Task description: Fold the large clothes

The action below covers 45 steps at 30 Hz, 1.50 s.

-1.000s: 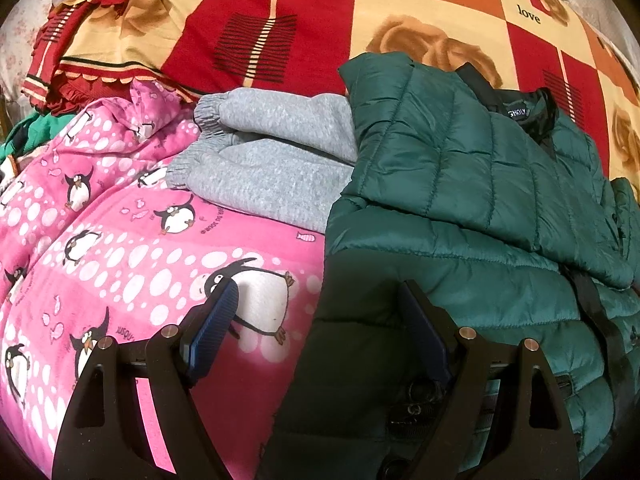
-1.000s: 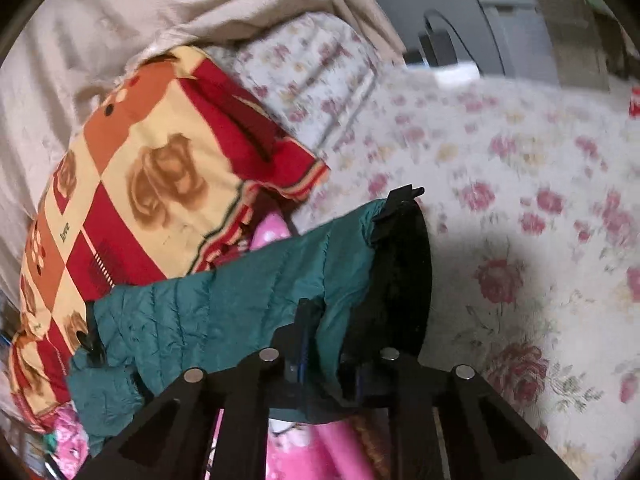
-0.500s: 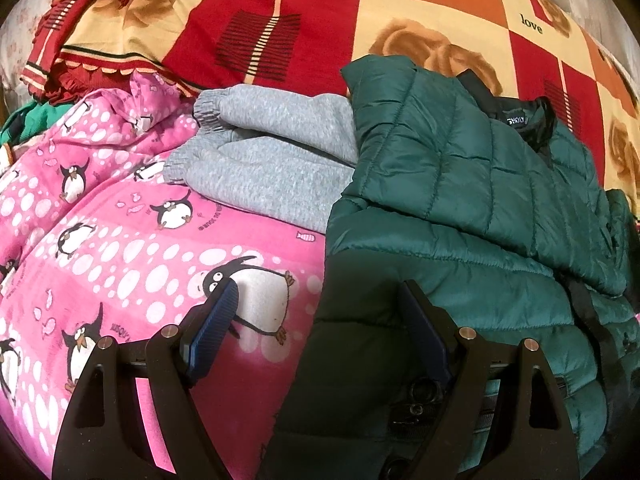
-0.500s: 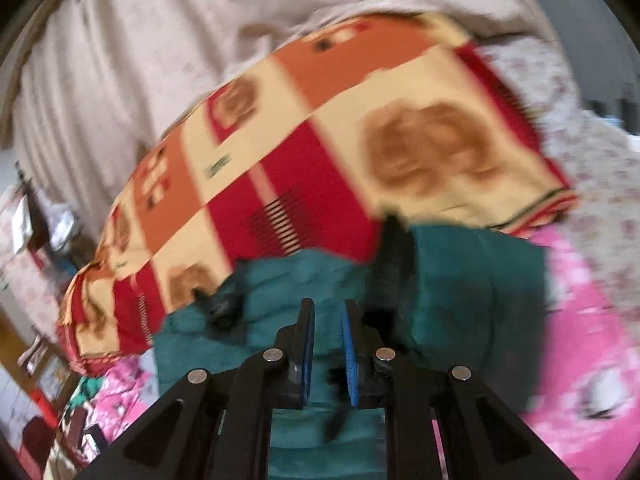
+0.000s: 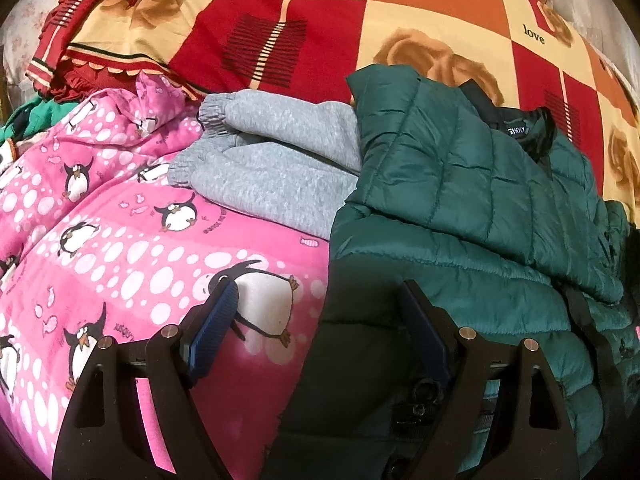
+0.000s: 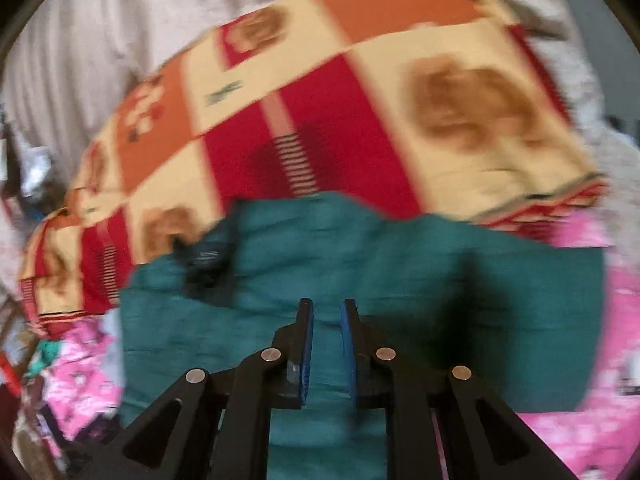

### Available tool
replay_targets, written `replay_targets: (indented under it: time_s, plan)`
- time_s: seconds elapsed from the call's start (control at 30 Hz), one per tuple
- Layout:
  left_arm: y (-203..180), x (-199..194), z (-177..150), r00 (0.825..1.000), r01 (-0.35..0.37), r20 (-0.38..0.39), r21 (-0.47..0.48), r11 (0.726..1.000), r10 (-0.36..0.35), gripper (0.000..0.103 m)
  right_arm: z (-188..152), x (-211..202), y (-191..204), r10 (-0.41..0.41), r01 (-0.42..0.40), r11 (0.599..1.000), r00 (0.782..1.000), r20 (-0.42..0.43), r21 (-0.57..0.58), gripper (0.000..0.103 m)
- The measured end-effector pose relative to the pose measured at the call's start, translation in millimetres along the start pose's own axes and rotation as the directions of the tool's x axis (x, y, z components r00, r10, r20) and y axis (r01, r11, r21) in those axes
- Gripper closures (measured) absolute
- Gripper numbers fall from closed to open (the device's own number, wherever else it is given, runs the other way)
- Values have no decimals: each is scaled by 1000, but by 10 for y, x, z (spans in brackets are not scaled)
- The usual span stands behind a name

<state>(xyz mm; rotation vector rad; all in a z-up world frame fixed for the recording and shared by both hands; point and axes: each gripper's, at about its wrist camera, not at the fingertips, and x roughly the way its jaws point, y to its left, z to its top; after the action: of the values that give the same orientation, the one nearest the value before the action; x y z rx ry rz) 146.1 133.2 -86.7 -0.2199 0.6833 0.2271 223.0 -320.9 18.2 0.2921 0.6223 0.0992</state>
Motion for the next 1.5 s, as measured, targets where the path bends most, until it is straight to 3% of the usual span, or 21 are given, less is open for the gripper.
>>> replay_targets:
  time_s: [0.1, 0.13, 0.2, 0.3, 0.37, 0.53, 0.57, 0.67, 0.7, 0.73, 0.8, 0.83, 0.9, 1.03, 1.2, 1.27, 1.37, 1.5]
  plan:
    - [-13, -4, -1, 1000, -7, 3, 4, 1000, 7, 20, -70, -190, -415, -142, 142, 990, 990, -3, -26, 55]
    - [-14, -5, -1, 1000, -7, 3, 4, 1000, 7, 20, -110, -242, -507, -161, 161, 986, 987, 7, -34, 44]
    - [-15, -3, -2, 1000, -8, 2, 5, 1000, 8, 20, -170, -288, -584, -161, 162, 985, 987, 21, -61, 33]
    - [-13, -2, 0, 1000, -9, 1, 6, 1000, 9, 20, -247, -131, -467, -127, 123, 980, 992, -18, -158, 33]
    - [-12, -1, -1, 1000, -9, 2, 5, 1000, 9, 20, -265, 14, -386, -157, 146, 965, 987, -35, -219, 33]
    - [-9, 11, 2, 1000, -15, 6, 8, 1000, 15, 20, -253, 423, -519, -219, 204, 962, 973, -68, -182, 33]
    - [-8, 14, 5, 1000, -16, 7, 7, 1000, 16, 20, -278, 525, -506, -251, 230, 951, 964, -82, -208, 33]
    - [-2, 21, 2, 1000, -15, 6, 5, 1000, 15, 20, -418, 915, -535, -436, 373, 871, 887, -153, -321, 33]
    - [0, 21, 1, 1000, -16, 5, 7, 1000, 16, 20, -441, 958, -575, -473, 409, 852, 868, -147, -328, 38]
    - [0, 19, 0, 1000, -16, 5, 7, 1000, 16, 20, -439, 945, -615, -468, 411, 859, 872, -141, -305, 53]
    - [4, 25, 2, 1000, -19, 3, 9, 1000, 19, 20, -397, 842, -703, -428, 391, 890, 893, -135, -235, 73]
    - [8, 28, 1, 1000, -21, 2, 10, 1000, 21, 20, -372, 791, -724, -413, 379, 899, 901, -137, -219, 81]
    - [12, 40, 5, 1000, -26, -6, 13, 1000, 26, 20, -303, 632, -724, -350, 322, 925, 929, -123, -200, 86]
    - [9, 101, 26, 998, -18, -63, 23, 1000, 19, 20, -153, 284, -567, -247, 229, 955, 966, -80, -187, 87]
    - [4, 130, 88, 986, 3, -165, 94, 996, 12, 18, 25, 25, -19, -163, 147, 963, 985, -54, -224, 87]
    - [30, 97, 43, 987, 10, -162, 120, 993, 9, 17, 52, -9, 242, -134, 119, 963, 990, -47, -243, 87]
    - [116, 36, -36, 993, 35, -115, 87, 996, -25, 17, 103, 27, 670, -105, 89, 957, 994, -43, -276, 87]
    - [88, 10, -70, 997, -20, -75, 85, 996, 26, 16, 74, 173, 1273, -49, 29, 947, 997, -55, -319, 87]
